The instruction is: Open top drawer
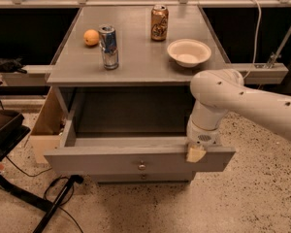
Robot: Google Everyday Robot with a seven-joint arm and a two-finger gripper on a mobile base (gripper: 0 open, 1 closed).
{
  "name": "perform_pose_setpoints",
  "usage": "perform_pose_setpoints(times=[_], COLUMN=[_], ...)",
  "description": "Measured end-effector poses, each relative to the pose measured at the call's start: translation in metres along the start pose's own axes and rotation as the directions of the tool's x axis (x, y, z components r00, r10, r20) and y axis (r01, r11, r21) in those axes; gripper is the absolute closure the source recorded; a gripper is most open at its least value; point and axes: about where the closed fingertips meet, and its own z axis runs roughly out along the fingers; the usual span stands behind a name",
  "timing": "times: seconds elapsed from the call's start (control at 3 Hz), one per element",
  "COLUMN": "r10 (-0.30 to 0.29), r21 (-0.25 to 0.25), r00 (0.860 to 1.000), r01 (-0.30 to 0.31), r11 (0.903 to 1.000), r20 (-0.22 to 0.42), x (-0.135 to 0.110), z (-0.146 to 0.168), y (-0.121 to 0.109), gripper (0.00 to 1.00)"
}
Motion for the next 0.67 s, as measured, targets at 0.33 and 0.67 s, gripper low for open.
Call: perform_pose_setpoints(times=[0.33,0.67], r10=[0.000,0.009], r21=[-0.004,-0.051], r00=[1.000,1.000], r01=[0.000,-0.009], r11=[1.0000,0.9986], r20=[0.000,0.002], x=[0.000,0.007], z=[-0.002,0.004], y=[0.001,0.016], gripper=[1.00,1.00])
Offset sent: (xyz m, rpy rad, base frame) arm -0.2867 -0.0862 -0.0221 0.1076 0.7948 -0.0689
